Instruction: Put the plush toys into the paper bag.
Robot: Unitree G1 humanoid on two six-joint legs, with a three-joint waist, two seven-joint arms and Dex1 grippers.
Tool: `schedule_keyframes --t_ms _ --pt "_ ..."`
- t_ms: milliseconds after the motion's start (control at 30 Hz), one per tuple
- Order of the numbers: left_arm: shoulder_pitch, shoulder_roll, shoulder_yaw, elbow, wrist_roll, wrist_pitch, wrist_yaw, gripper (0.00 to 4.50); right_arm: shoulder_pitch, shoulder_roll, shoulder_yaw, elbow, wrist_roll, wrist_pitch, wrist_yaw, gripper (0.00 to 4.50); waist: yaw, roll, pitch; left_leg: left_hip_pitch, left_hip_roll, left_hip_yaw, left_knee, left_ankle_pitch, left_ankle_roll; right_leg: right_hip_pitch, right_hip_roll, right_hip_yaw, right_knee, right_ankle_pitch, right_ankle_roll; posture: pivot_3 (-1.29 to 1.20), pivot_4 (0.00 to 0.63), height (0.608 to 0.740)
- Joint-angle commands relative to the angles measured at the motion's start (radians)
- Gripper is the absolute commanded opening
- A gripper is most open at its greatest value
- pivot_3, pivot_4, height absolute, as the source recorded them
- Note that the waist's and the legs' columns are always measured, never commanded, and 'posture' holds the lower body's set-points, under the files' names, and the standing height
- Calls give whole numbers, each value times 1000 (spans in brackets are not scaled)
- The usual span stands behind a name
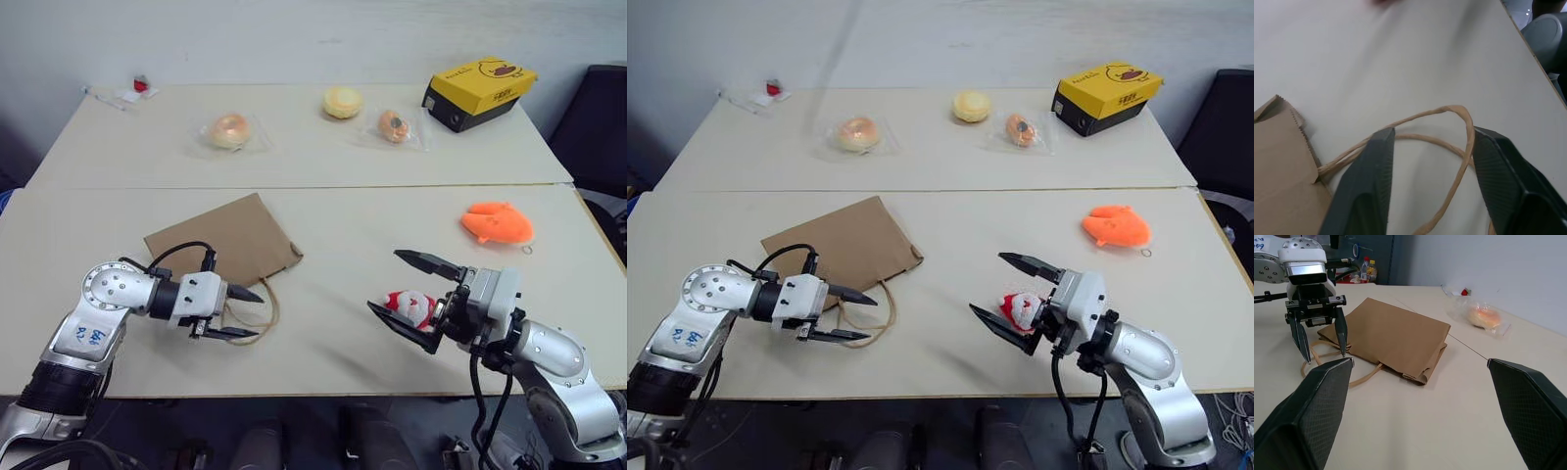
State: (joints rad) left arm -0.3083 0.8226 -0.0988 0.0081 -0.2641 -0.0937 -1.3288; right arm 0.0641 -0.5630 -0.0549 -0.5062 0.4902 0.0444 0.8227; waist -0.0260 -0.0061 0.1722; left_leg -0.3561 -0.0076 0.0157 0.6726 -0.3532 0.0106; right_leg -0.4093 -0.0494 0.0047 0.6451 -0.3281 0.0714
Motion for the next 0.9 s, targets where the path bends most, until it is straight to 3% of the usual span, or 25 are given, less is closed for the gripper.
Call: schedule_keyframes --t_ms 33,133,233,333,433,567,800,900 --pt "-40 -6 -6 48 30 -71 -12 1094 5 10 -1 -12 -9 -25 3 4500 1 0 0 0 0 0 0 0 0 0 0 0 0 0 0 0 150 740" --pt "-78 -41 -2 67 2 -55 -7 182 12 14 3 -12 -14 -27 2 4500 3 0 0 0 0 0 2 0 0 0 0 0 0 0 0 0 150 740" --pt "-127 -85 25 38 -88 49 2 80 6 18 6 -14 -7 -13 -1 4500 9 0 0 -2 0 0 5 0 1 0 0 -1 3 0 0 0 150 740" --pt "-212 -111 65 -42 -278 301 7 80 -18 19 18 -16 14 49 -18 4500 13 -2 1 -3 0 -1 8 0 1 -1 0 -1 7 0 0 0 150 740" --pt "-323 -142 82 -58 -371 447 34 0 -73 24 43 -14 31 110 -23 3835 19 -2 1 -4 0 -2 10 0 1 -1 0 -1 8 0 0 0 150 740" --pt "-442 -193 90 -24 -414 584 106 0 -129 8 86 27 -24 155 -23 2536 22 -2 1 -4 0 -2 10 0 0 -1 1 -1 8 0 0 0 150 740" --pt "-441 -291 50 -45 -375 580 137 0 -208 46 139 136 -128 107 -34 28 22 -2 1 -4 0 -2 11 0 -1 -2 2 -1 8 0 0 0 150 740" --pt "-415 -308 31 -76 -364 585 151 0 -278 91 176 210 -183 83 -56 28 19 -2 1 -4 0 -2 11 1 -1 -2 2 0 9 0 0 0 150 740"
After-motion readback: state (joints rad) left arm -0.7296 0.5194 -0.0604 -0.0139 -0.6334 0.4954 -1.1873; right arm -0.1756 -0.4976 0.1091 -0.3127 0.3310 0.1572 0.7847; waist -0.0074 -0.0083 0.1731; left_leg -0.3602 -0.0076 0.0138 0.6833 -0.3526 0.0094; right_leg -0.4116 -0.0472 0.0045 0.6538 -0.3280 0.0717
